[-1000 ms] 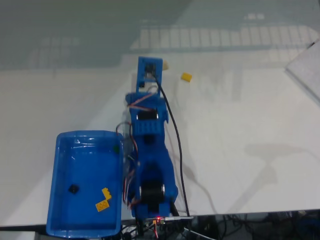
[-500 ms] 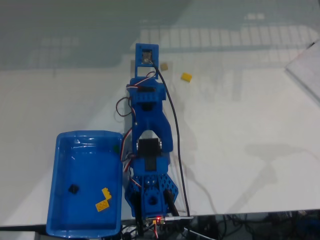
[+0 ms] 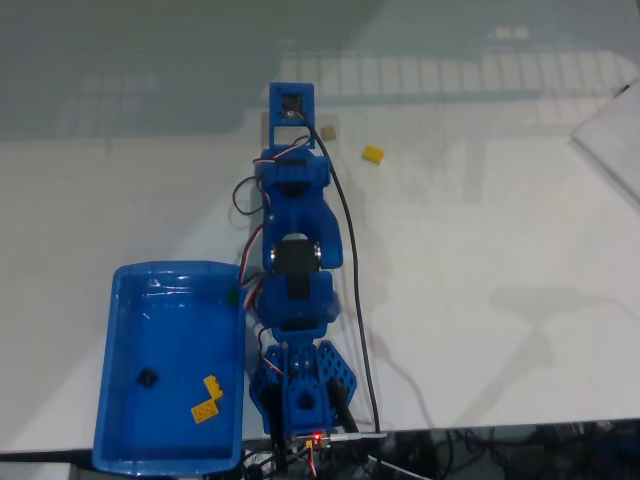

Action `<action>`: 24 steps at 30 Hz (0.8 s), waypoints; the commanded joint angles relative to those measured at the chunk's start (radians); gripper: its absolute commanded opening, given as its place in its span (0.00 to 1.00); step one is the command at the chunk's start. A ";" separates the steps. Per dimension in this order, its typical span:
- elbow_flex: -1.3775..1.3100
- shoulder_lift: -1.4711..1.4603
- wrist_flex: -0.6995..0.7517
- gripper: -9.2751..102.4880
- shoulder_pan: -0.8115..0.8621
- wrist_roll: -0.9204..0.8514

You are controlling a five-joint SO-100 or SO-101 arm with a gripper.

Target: Pick up all the lego then put into the bin

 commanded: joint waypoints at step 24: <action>-0.112 -0.083 -0.018 0.22 0.005 -0.023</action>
